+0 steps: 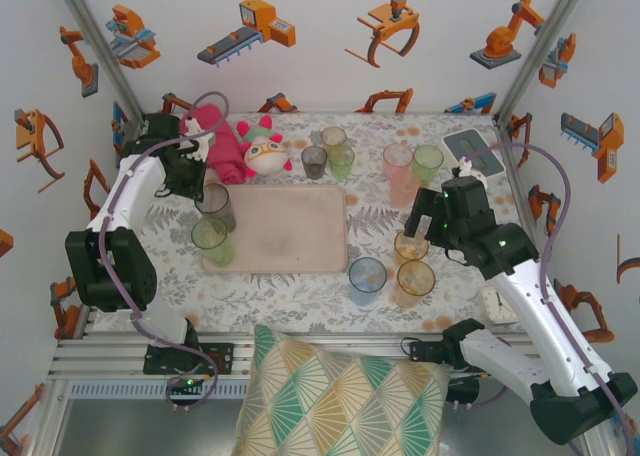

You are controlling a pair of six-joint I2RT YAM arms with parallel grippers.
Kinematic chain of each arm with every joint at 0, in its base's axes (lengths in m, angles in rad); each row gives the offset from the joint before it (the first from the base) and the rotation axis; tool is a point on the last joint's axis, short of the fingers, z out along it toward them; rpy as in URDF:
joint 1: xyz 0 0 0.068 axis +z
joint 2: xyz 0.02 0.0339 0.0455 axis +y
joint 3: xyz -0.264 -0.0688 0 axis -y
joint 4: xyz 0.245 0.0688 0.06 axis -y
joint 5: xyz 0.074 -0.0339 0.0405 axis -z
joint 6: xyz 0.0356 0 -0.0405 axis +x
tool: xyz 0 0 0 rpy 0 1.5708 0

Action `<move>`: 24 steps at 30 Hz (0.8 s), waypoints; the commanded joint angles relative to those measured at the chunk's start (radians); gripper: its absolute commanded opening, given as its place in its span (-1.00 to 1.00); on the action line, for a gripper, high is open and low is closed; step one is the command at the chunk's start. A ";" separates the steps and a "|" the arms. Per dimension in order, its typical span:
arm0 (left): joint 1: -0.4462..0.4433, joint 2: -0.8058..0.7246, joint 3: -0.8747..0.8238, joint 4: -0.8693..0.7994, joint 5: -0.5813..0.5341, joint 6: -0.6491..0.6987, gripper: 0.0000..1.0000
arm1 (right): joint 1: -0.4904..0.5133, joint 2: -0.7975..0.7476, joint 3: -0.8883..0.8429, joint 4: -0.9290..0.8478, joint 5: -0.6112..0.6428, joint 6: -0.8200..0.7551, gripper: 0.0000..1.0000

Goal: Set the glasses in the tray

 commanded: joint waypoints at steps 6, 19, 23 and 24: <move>0.007 0.017 -0.020 0.015 0.005 0.027 -0.80 | -0.005 -0.006 -0.010 0.029 -0.008 -0.010 0.99; 0.007 0.007 -0.025 0.018 0.016 0.026 -0.74 | -0.005 -0.002 -0.005 0.029 -0.007 -0.010 0.99; 0.007 -0.003 -0.026 0.015 0.017 0.027 -0.70 | -0.005 -0.002 -0.006 0.029 -0.005 -0.011 0.99; 0.007 -0.004 -0.025 0.015 0.019 0.027 -0.67 | -0.006 -0.003 -0.006 0.031 -0.006 -0.011 0.99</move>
